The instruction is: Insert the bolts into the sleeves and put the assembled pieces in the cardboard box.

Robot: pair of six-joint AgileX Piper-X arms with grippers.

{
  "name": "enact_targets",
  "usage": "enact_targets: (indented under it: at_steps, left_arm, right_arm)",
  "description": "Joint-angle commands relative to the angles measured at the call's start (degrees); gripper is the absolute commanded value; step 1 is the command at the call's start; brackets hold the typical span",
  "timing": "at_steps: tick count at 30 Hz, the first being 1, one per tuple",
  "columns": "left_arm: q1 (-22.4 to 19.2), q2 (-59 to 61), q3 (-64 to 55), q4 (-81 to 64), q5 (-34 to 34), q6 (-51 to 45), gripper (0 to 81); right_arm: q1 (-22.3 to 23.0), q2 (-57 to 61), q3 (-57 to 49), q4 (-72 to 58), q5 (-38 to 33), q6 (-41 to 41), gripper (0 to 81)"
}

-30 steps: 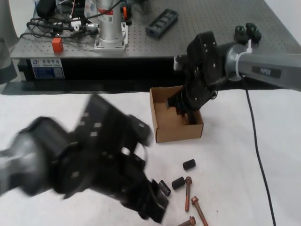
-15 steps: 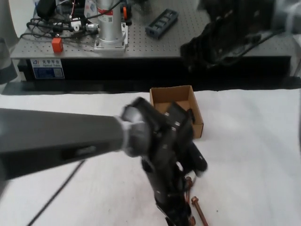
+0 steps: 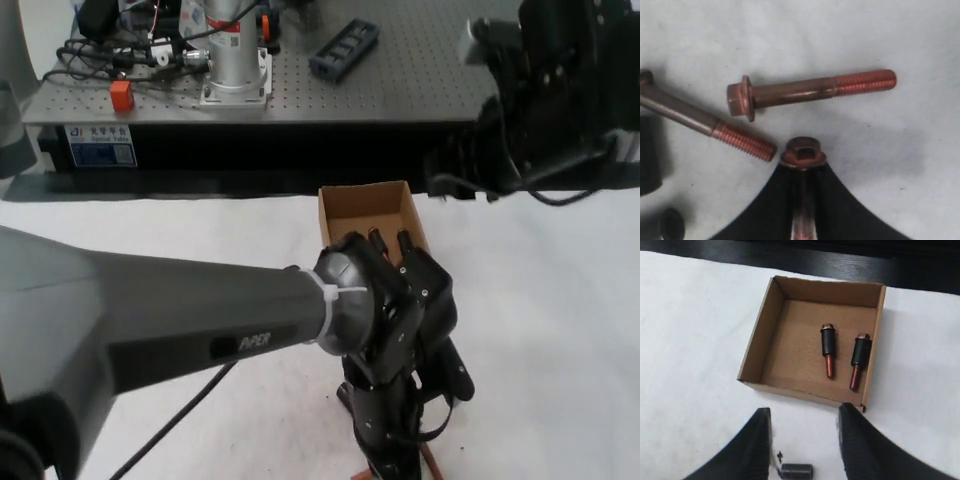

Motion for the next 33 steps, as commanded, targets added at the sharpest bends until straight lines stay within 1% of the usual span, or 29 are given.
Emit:
enact_targets:
  at_steps: [1, 4, 5, 8, 13, 18, 22, 26, 31, 33]
  left_arm:
    - [-0.42, 1.01, 0.01, 2.61, -4.55, -0.18, 0.3]
    - [-0.12, -0.98, 0.14, 5.06, -10.96, -5.39, 0.0]
    - [0.51, -1.91, 0.40, 6.18, -11.56, -7.34, 0.7]
    - [3.29, -7.80, 4.35, 6.54, -10.96, -14.03, 0.7]
    - [8.12, -22.33, 17.75, -0.39, -10.82, -21.14, 0.7]
    - [12.35, -35.56, 27.76, -7.20, -10.76, -24.04, 0.7]
    - [14.47, -42.54, 30.49, -8.26, -10.76, -25.49, 0.7]
    - [15.91, -46.41, 30.91, -8.10, -10.76, -25.49, 0.7]
    - [17.82, -48.32, 30.91, -8.35, -10.76, -25.49, 0.7]
    - [18.56, -48.43, 30.91, -8.35, -10.76, -25.49, 0.7]
  right_arm:
    - [-0.26, -1.66, 1.19, 2.36, -0.46, -0.75, 31.5]
    - [0.78, -0.61, 1.16, 7.01, 0.99, -6.45, 31.5]
    - [1.39, 0.05, 1.16, 7.71, 1.83, -7.87, 31.5]
    - [2.96, 2.39, 0.96, 9.32, 3.23, -11.52, 31.5]
    - [6.02, 7.64, 0.30, 9.31, 3.21, -12.03, 31.5]
    - [10.74, 13.17, -2.59, 12.51, 3.21, -15.29, 31.5]
    - [14.68, 16.88, -5.24, 12.93, 3.21, -17.15, 31.5]
    - [18.38, 20.14, -7.44, 15.00, 5.39, -17.15, 31.5]
    - [21.99, 23.19, -7.91, 15.59, 5.93, -18.05, 31.5]
    - [23.13, 24.35, -7.91, 15.89, 9.52, -17.75, 31.5]
